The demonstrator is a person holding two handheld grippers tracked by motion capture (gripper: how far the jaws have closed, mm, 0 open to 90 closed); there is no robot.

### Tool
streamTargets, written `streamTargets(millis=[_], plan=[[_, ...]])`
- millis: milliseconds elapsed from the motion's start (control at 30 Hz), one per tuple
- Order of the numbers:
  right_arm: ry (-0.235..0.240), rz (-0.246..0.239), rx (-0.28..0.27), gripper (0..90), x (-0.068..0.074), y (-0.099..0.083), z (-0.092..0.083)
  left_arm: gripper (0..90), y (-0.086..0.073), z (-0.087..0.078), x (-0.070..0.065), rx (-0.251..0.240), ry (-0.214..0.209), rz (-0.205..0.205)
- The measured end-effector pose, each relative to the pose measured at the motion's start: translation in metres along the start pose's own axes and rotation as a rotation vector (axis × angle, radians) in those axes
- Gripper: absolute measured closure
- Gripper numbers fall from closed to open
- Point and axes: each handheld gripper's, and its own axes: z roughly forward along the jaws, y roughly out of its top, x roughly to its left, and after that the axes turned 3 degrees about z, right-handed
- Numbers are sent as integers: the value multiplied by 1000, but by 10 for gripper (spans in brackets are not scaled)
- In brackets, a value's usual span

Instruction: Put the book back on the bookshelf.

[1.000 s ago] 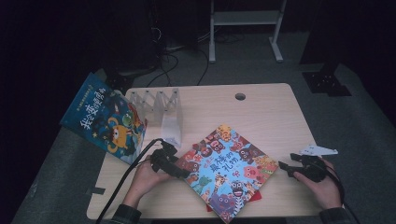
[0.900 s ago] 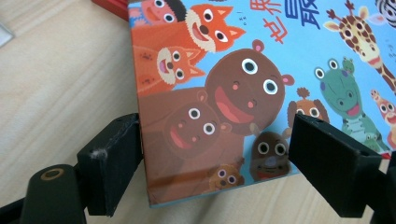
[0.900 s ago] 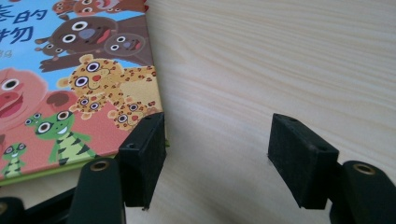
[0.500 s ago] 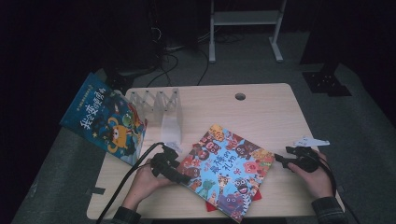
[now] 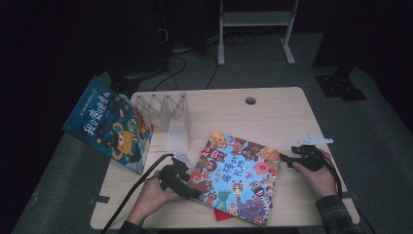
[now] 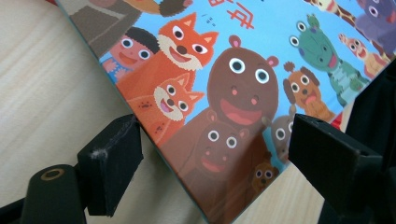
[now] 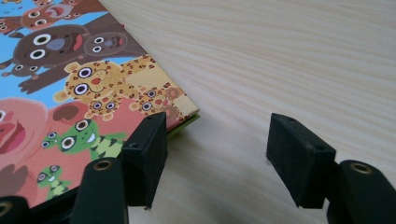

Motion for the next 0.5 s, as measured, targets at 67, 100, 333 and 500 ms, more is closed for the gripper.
streamTargets(millis=[67,100,333,500], plan=[[-2,1,-1,374,0,3,2,167,-1,1,-3,-1,-4,4],[-2,0,-2,375,0,4,4,167,-1,1,-4,1,-6,6],[1,25,-14,372,-2,9,11,167,-3,1,-7,-6,-23,11],[38,27,-45,353,4,17,6,117,-6,-4,0,-40,19,-3]])
